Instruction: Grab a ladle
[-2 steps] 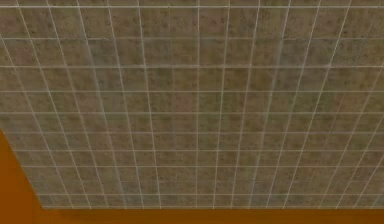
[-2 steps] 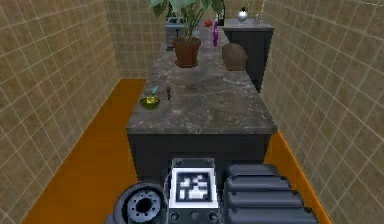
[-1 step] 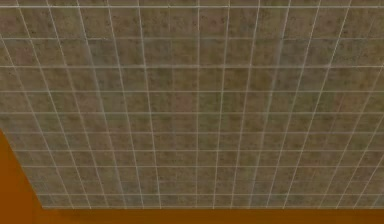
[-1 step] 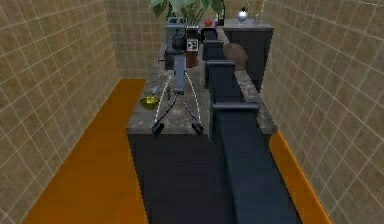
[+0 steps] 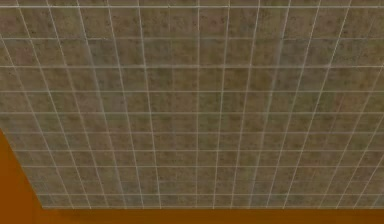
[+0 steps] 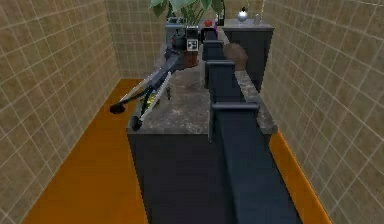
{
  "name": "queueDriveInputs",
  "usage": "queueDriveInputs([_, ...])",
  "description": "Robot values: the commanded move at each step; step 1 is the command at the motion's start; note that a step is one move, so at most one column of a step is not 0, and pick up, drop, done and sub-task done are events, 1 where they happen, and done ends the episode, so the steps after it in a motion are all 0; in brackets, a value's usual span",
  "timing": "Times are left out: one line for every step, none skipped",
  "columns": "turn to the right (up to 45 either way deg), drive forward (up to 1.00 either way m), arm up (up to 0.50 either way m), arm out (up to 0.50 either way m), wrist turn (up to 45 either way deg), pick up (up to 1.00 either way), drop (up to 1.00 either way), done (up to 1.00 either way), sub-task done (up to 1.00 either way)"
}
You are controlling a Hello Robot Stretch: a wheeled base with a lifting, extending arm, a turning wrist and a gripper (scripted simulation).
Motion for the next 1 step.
queueDriveInputs([0.0, 0.0, 0.0, 0.0, 45.0, 0.0, 0.0, 0.0, 0.0])
